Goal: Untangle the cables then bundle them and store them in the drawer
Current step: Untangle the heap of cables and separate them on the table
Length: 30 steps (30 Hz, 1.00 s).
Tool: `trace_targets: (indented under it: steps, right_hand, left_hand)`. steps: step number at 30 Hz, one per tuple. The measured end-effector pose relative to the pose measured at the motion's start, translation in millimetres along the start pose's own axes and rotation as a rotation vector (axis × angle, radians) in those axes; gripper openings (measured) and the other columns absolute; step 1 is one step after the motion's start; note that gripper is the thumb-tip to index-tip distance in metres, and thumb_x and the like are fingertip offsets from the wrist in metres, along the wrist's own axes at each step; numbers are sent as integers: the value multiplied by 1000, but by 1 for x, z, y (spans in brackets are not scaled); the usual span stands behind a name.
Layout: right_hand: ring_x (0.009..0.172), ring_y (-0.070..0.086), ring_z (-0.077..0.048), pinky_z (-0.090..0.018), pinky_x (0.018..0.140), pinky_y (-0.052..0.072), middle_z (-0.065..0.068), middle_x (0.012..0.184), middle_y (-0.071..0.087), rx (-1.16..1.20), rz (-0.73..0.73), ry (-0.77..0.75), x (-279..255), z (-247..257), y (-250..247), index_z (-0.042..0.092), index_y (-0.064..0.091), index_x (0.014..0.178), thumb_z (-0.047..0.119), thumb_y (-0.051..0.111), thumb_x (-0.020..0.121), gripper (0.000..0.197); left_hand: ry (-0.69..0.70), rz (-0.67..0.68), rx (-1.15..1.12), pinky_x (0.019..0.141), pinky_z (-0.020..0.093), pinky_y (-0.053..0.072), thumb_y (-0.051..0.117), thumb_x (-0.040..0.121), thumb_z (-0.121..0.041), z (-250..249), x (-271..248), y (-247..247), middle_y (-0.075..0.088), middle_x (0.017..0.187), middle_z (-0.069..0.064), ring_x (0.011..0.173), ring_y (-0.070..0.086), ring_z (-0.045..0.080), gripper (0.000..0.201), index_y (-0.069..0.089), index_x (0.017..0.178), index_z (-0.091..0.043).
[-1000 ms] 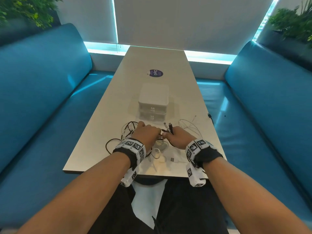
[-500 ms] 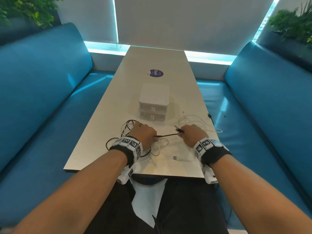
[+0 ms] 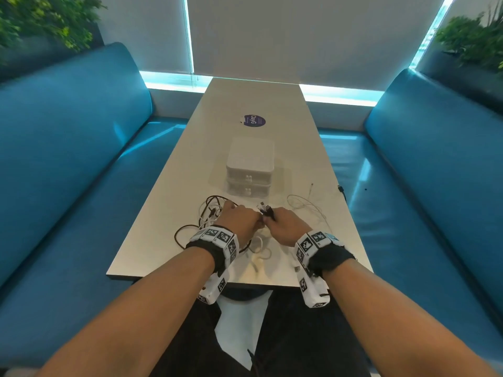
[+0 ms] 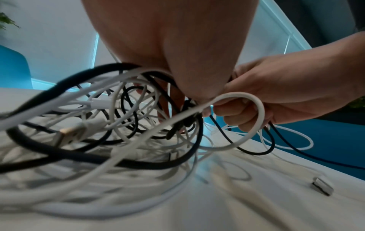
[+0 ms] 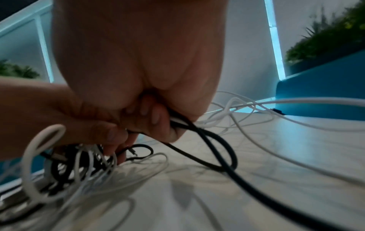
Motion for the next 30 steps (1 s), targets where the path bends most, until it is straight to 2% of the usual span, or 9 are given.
trace_targets:
  steps: [2, 5, 8, 12, 14, 18, 23, 26, 30]
  right_hand:
    - [84, 64, -26, -43, 82, 52, -9, 89, 68, 11, 26, 18, 1, -3, -1, 15, 65, 94, 32, 45, 100, 27]
    - [78, 62, -23, -37, 73, 48, -5, 82, 66, 6, 9, 45, -2, -9, -6, 24, 61, 78, 34, 51, 96, 22]
    - [82, 62, -25, -33, 69, 44, -6, 89, 67, -38, -53, 86, -4, -24, -14, 23, 67, 87, 31, 53, 96, 18]
    - [88, 62, -29, -35, 77, 51, -10, 99, 67, -120, -171, 213, -7, -44, -27, 21, 68, 102, 32, 51, 97, 21]
    - [88, 63, -31, -38, 78, 53, -11, 98, 67, -150, -190, 202, -8, -39, -24, 16, 67, 106, 32, 49, 99, 25]
    - [87, 64, -33, -40, 77, 52, -14, 95, 69, -66, -142, 65, -7, -14, -8, 10, 67, 104, 31, 45, 101, 31]
    - [82, 64, -27, -36, 72, 50, -9, 91, 67, 3, -41, 93, -2, -4, 2, 17, 65, 95, 32, 48, 98, 23]
    - [79, 61, -24, -33, 69, 45, -5, 90, 67, 30, -64, 118, -1, -9, -5, 27, 65, 82, 28, 51, 96, 20]
    - [89, 63, -27, -31, 74, 44, -11, 104, 68, 44, -191, 237, -3, -27, -27, 18, 70, 99, 25, 48, 99, 23]
  left_hand:
    - [-5, 9, 20, 97, 43, 26, 38, 106, -33, 2, -1, 1, 60, 87, -9, 100, 60, 21, 22, 51, 89, -36]
    - [-26, 30, 24, 98, 43, 26, 35, 107, -41, 0, -1, -1, 65, 91, -5, 98, 59, 21, 31, 54, 87, -28]
    - [-20, 56, 30, 101, 46, 26, 34, 105, -44, 2, -1, -4, 67, 96, -2, 102, 57, 22, 34, 58, 87, -25]
    - [5, 62, 23, 101, 48, 26, 35, 105, -42, 5, 0, -2, 69, 101, -4, 107, 54, 22, 34, 65, 98, -27]
    - [14, 56, 31, 101, 48, 24, 35, 105, -38, 1, 0, 0, 68, 97, -5, 105, 55, 23, 31, 61, 91, -28]
    - [-9, 10, 12, 102, 48, 23, 33, 105, -38, -2, 1, 1, 69, 93, -4, 102, 56, 23, 29, 56, 90, -30]
    - [-4, -29, 1, 101, 48, 25, 33, 105, -39, 2, -1, 2, 67, 95, -4, 103, 56, 23, 26, 53, 90, -31]
    - [-4, -63, 47, 100, 50, 28, 40, 101, -39, 6, -3, 0, 64, 105, -3, 106, 55, 24, 26, 64, 103, -30]
    - [-65, -26, -37, 105, 51, 26, 53, 87, -33, 14, -2, -4, 59, 119, -6, 111, 56, 23, 38, 52, 125, -38]
Point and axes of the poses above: each hand's wrist, its own x-axis towards the middle knuckle, its own y-axis out of the palm, z = x × y, the point moved 1 cm from there along x, towards the middle knuckle
